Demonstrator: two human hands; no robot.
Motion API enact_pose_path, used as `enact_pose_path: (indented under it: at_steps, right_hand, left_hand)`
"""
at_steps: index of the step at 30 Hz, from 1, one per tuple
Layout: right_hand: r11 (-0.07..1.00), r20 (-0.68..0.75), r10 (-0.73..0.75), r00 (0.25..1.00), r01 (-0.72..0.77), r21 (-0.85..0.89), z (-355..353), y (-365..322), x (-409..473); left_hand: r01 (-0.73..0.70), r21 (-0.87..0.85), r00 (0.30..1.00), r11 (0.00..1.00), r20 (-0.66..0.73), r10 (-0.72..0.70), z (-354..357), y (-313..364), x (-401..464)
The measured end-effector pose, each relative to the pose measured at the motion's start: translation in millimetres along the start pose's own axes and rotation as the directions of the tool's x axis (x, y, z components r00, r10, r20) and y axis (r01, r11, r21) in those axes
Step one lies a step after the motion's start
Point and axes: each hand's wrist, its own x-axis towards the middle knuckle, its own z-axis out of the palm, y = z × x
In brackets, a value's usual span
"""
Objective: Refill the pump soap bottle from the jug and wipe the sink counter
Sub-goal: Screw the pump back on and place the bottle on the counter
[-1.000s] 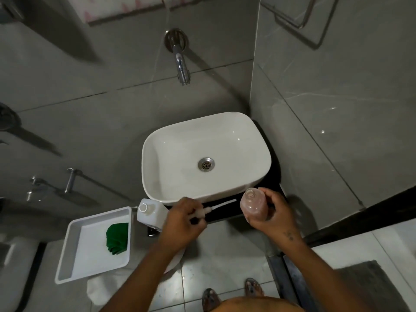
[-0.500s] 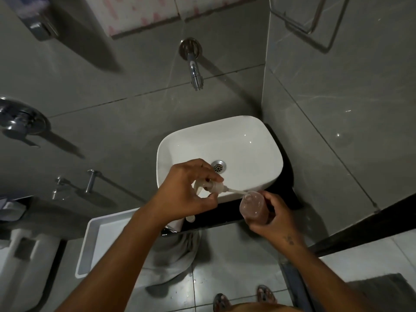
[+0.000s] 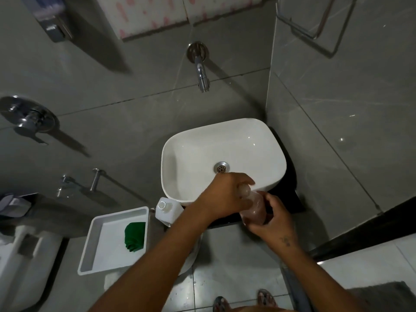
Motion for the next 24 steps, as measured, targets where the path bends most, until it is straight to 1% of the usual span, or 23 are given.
enact_pose_path:
  at_steps: [1, 3, 5, 7, 9, 12, 13, 17, 22, 24]
  right_hand:
    - [1.0, -0.022, 0.006, 1.0, -0.005, 0.009, -2, 1, 2]
    - [1.0, -0.059, 0.007, 0.998, -0.006, 0.019, -5, -1, 5]
    - [1.0, -0.068, 0.008, 0.998, -0.007, 0.019, -7, -6, 6]
    - [1.0, -0.071, 0.011, 0.997, -0.009, 0.017, -7, -9, 7]
    - [1.0, -0.064, 0.015, 0.998, -0.014, 0.024, -6, -10, 7]
    - [0.999, -0.055, 0.014, 0.998, -0.013, 0.033, -3, -12, 8]
    - [0.999, -0.053, 0.016, 0.998, -0.013, 0.042, -3, -13, 8]
    - [0.999, -0.042, 0.022, 0.999, -0.02, 0.049, -2, -13, 8]
    - [0.999, -0.026, 0.022, 0.999, -0.021, 0.041, 0, -17, 8]
    - [0.999, -0.042, 0.019, 0.999, -0.017, 0.046, 0, -17, 8]
  left_hand:
    - [0.075, -0.117, 0.993, 0.99, -0.08, -0.085, 8, -4, -2]
    - [0.148, -0.314, 0.956, 0.938, -0.198, -0.217, 25, -9, -7]
    - [0.167, -0.461, 0.922, 0.872, -0.241, -0.303, 36, -10, -10]
    - [0.154, -0.556, 0.918, 0.817, -0.225, -0.325, 40, -11, -10]
    - [0.137, -0.605, 0.919, 0.784, -0.217, -0.328, 40, -11, -9]
    - [0.132, -0.656, 0.894, 0.743, -0.246, -0.376, 42, -12, -7]
    - [0.129, -0.664, 0.895, 0.737, -0.242, -0.375, 42, -13, -7]
    - [0.062, -0.663, 0.951, 0.746, -0.188, -0.246, 35, -18, -8]
    - [0.071, -0.653, 0.934, 0.754, -0.221, -0.28, 41, -15, -6]
    - [0.042, -0.662, 0.953, 0.748, -0.198, -0.229, 41, -17, -5]
